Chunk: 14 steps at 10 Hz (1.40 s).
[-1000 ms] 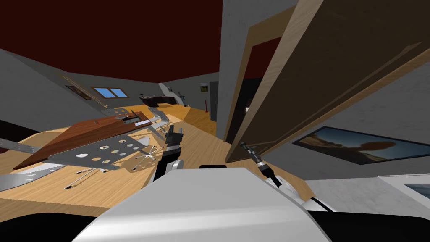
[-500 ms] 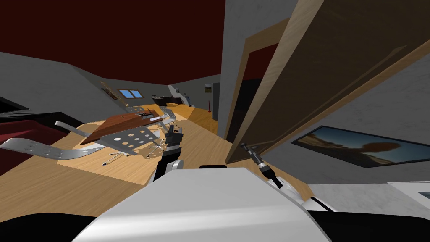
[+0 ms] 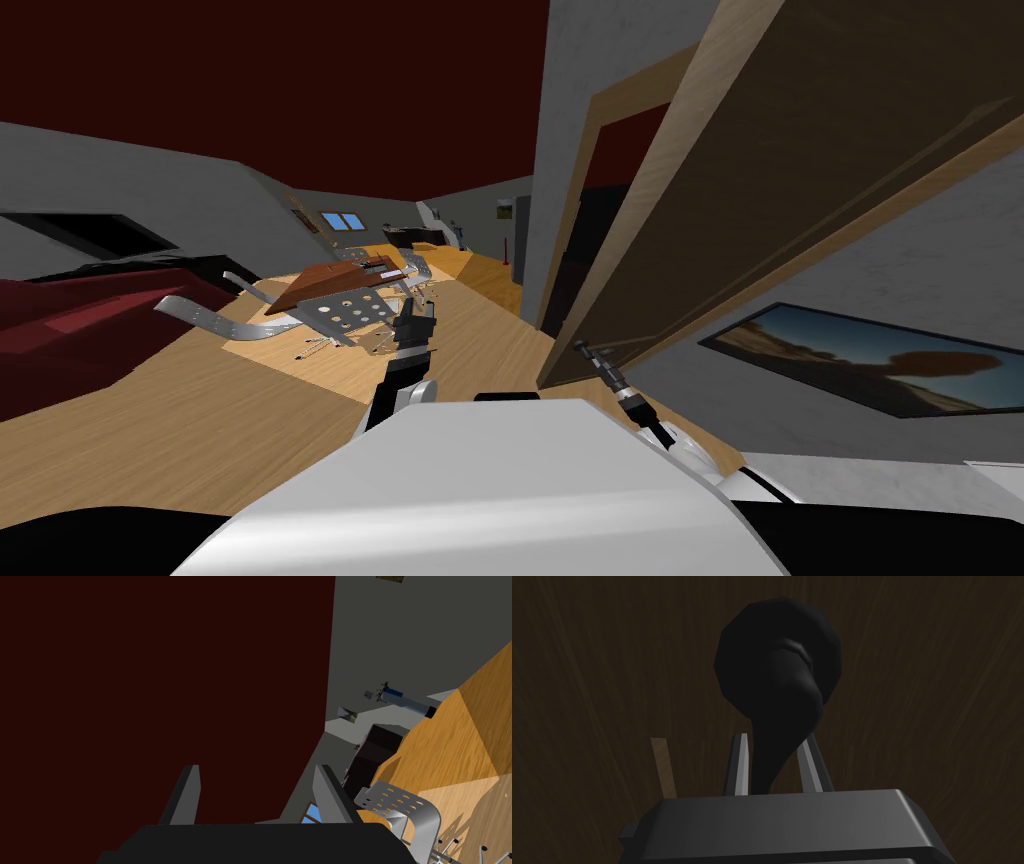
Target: Pull the door open
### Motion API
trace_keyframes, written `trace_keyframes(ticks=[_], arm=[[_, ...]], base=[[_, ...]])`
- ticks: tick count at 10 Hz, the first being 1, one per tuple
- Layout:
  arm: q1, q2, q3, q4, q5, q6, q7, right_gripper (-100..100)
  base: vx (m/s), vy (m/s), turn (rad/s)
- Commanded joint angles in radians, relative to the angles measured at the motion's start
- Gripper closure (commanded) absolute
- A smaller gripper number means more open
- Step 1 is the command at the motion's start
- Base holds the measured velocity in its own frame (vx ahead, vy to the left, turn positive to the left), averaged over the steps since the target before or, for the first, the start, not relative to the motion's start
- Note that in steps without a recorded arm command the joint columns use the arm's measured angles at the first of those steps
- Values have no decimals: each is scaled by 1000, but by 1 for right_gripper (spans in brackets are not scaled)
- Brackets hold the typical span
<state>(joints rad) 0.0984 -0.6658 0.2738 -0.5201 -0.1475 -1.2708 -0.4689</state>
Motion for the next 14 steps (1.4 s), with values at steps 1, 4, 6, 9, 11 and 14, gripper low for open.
trace_keyframes(ticks=[1,4,6,9,11,14], arm=[[6,-1,4,5,-1,-11,1,100],[6,-4,8,18,-5,-27,-1,100],[6,-6,10,25,-7,-35,-1,100],[4,-3,16,37,-7,-41,-4,100],[3,-4,17,42,-8,-47,-4,100],[1,-6,22,55,-12,-61,-5,100]], base=[[-207,-117,189],[-200,-98,181],[-214,-83,134],[-123,-54,89],[-194,-85,184],[-194,-107,176]])
